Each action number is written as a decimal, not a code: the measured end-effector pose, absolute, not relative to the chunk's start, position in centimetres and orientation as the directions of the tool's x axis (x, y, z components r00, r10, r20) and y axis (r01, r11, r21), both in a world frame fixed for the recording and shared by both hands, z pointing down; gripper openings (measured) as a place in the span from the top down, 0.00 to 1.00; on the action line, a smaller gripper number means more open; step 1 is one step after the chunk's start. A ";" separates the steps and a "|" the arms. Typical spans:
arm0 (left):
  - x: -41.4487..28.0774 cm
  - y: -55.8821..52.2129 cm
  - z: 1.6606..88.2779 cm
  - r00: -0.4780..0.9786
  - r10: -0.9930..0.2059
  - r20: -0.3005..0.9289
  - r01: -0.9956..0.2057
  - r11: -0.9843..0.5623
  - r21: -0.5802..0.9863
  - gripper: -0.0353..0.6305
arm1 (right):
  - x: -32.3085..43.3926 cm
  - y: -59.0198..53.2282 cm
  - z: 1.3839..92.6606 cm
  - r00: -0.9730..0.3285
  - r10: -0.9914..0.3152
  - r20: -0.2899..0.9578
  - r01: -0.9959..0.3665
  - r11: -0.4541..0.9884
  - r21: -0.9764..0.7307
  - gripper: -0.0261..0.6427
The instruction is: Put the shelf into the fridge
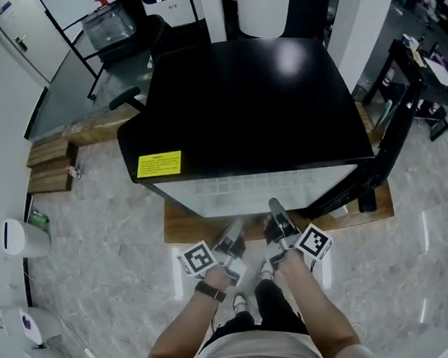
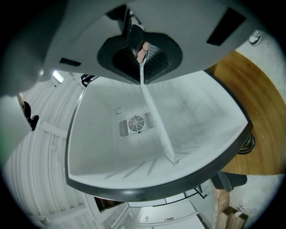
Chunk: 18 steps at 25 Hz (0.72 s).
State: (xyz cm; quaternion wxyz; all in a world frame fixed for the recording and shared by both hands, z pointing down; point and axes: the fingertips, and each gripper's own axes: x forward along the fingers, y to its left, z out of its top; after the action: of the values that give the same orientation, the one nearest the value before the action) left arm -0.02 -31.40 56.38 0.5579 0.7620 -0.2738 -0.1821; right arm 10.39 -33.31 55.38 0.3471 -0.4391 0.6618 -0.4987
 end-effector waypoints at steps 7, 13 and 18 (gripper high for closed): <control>0.1 -25.9 50.7 0.826 -0.560 0.058 -0.306 -0.361 0.881 0.93 | 8.4 -26.9 50.3 -0.446 -0.895 -0.013 -0.355 0.190 -0.916 0.93; -0.3 -20.5 46.6 0.843 -0.533 0.071 -0.352 -0.448 0.822 0.94 | 6.2 -21.4 46.9 -0.480 -0.877 -0.030 -0.375 0.235 -0.897 0.93; -1.2 -17.4 44.6 0.856 -0.515 0.055 -0.352 -0.501 0.791 0.94 | 4.6 -18.4 44.4 -0.479 -0.876 -0.053 -0.395 0.269 -0.879 0.93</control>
State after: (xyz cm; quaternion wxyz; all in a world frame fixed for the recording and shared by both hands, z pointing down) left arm -1.20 -17.36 44.59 0.4318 0.8610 -0.2516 -0.0943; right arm 4.58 -18.44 44.38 0.2809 -0.4263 0.7453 -0.4288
